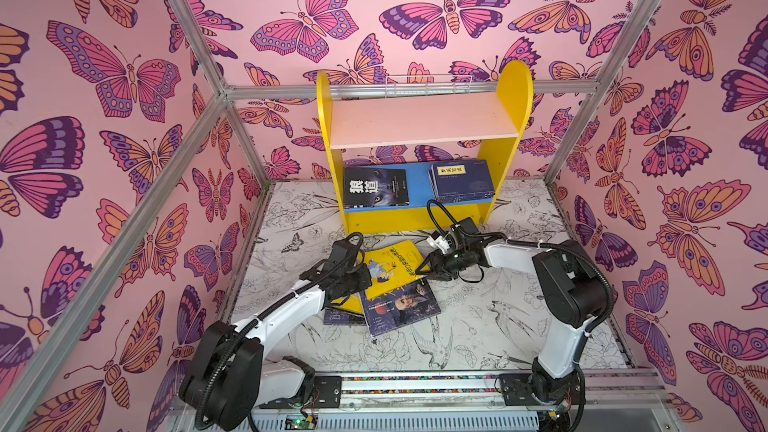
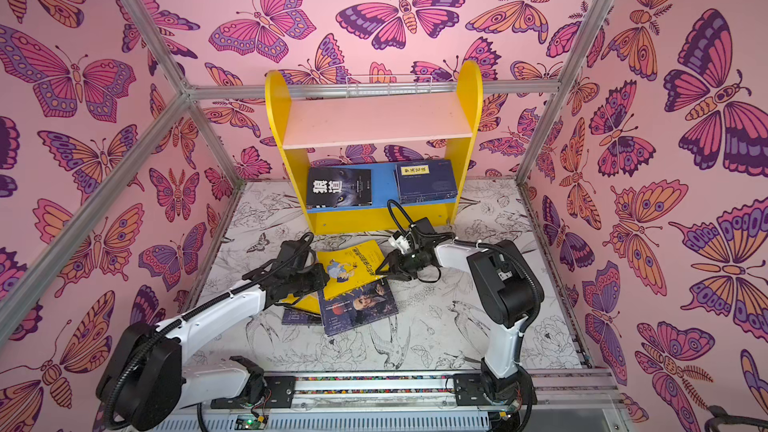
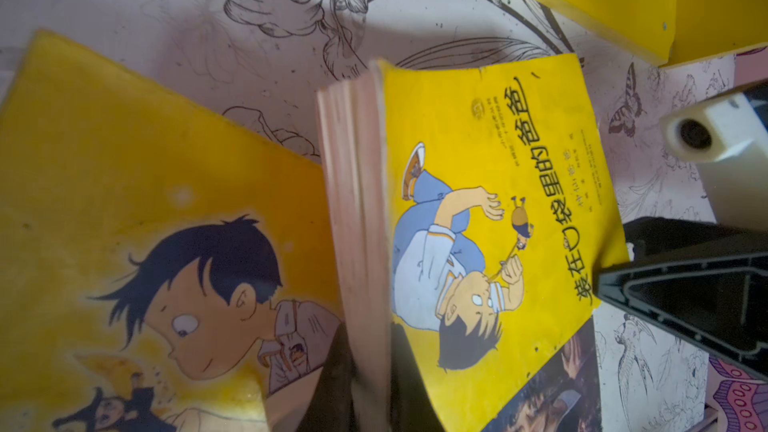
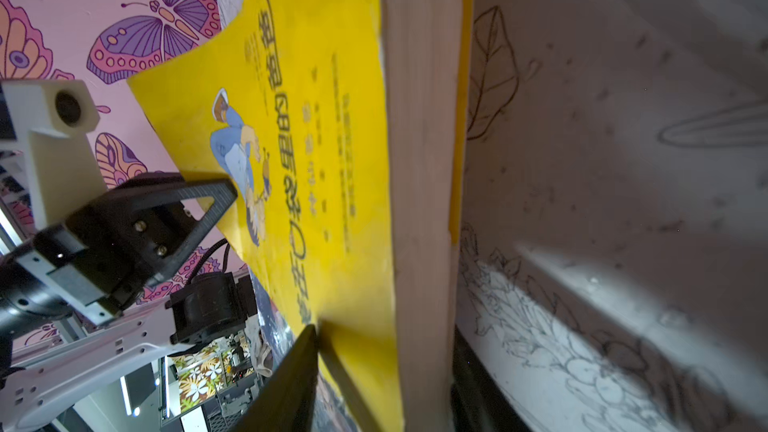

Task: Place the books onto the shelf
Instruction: 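Lift the yellow book edge with the left gripper while the right gripper grasps it, then carry the yellow book upright toward the blue shelf with the right gripper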

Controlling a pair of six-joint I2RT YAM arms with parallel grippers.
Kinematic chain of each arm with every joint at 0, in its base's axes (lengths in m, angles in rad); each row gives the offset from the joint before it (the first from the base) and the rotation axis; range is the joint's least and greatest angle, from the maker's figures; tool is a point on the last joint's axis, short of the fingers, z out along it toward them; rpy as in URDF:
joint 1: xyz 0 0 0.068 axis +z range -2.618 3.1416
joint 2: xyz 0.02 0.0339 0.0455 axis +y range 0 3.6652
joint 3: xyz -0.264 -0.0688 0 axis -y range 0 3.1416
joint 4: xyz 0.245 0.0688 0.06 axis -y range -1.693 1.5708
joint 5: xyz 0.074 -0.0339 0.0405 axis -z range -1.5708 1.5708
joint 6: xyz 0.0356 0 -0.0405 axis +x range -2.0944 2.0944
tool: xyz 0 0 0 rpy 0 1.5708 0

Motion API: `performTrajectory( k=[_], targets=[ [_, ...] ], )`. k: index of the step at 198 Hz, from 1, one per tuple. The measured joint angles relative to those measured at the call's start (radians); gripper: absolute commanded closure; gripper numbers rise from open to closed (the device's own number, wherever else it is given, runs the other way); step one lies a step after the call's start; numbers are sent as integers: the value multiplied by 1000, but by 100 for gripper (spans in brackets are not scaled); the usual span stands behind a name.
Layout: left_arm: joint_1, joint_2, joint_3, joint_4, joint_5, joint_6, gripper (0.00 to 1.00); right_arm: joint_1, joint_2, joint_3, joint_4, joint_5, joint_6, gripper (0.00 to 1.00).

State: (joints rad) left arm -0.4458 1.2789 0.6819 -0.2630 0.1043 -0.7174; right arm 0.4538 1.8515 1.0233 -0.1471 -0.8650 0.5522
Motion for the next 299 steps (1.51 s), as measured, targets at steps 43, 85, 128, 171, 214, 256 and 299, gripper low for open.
performTrajectory(
  k=[43, 85, 128, 171, 214, 256, 299],
  targets=[
    [-1, 9, 1, 5, -8, 2, 100, 0, -88, -3, -17, 19, 0, 58],
    [-7, 11, 1, 9, -11, 14, 100, 0, -97, -2, -22, 42, 2, 58],
    [-7, 10, 1, 17, -22, 27, 100, 0, -71, 0, 51, 64, 63, 73],
    [-7, 10, 0, 20, -35, 28, 100, -2, -71, -2, 225, 49, 169, 99],
    [-8, -33, -19, 16, -72, 25, 52, -2, -82, -64, 348, 33, 211, 100],
    [6, -224, -63, -55, -215, -54, 27, 0, -246, -150, 413, 21, 206, 100],
    [34, -401, -69, -123, -393, -135, 26, -1, -448, -174, 428, 8, 204, 100]
  ],
)
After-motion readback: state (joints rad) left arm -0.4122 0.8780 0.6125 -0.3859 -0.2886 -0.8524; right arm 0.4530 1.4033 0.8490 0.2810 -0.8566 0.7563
